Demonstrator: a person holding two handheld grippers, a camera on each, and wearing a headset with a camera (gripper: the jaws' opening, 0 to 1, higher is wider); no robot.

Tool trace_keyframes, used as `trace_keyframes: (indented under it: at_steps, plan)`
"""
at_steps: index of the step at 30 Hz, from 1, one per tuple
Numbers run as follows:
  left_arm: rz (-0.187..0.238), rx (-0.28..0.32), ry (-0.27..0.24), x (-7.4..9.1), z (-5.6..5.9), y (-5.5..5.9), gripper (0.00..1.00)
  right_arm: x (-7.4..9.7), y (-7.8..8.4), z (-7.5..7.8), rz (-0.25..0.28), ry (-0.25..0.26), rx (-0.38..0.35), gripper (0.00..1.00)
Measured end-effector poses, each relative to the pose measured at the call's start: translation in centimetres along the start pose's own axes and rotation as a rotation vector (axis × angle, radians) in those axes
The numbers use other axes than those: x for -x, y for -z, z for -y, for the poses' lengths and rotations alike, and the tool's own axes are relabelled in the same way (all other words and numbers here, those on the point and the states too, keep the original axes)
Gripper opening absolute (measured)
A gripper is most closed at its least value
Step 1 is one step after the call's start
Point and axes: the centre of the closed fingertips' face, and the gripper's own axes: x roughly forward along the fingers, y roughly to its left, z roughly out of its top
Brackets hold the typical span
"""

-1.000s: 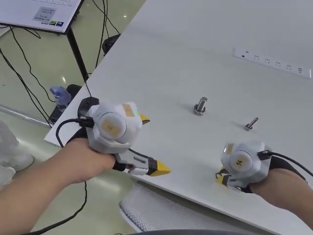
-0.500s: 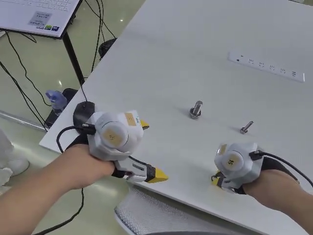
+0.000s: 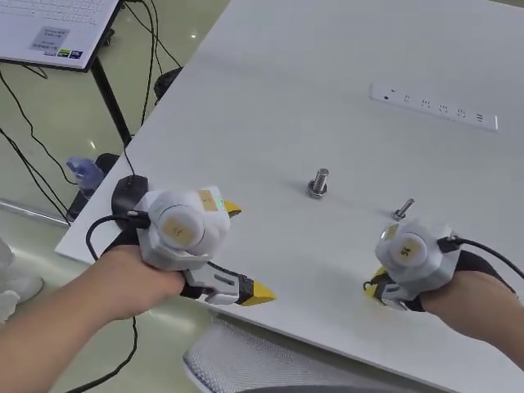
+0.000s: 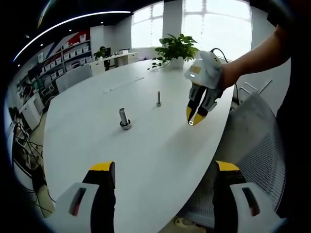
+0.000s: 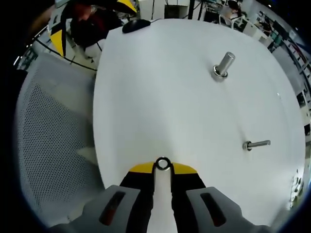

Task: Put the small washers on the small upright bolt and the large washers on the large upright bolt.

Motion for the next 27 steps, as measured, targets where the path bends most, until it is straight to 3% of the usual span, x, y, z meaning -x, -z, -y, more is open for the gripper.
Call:
trace_keyframes:
  at_steps: [7,14,20,27]
  plan:
    - [0.005,0.001,-0.008,-0.3,-0.5,-0.3,0.83,1.5,3.1,3.2,-0.020,0.039,-0.075,0.12]
    - [0.011,0.010,-0.021,-0.7,-1.0,-0.5,0.84,3.1,4.5,4.5,-0.029,0.055,-0.105,0.12]
    - [0.012,0.011,-0.026,-1.0,-1.1,-0.8,0.84,4.2,4.8,6.1,-0.023,0.072,-0.117,0.12]
    - [0.025,0.017,-0.040,-1.0,-1.3,-1.2,0.85,5.1,4.0,8.3,-0.006,0.087,-0.115,0.12]
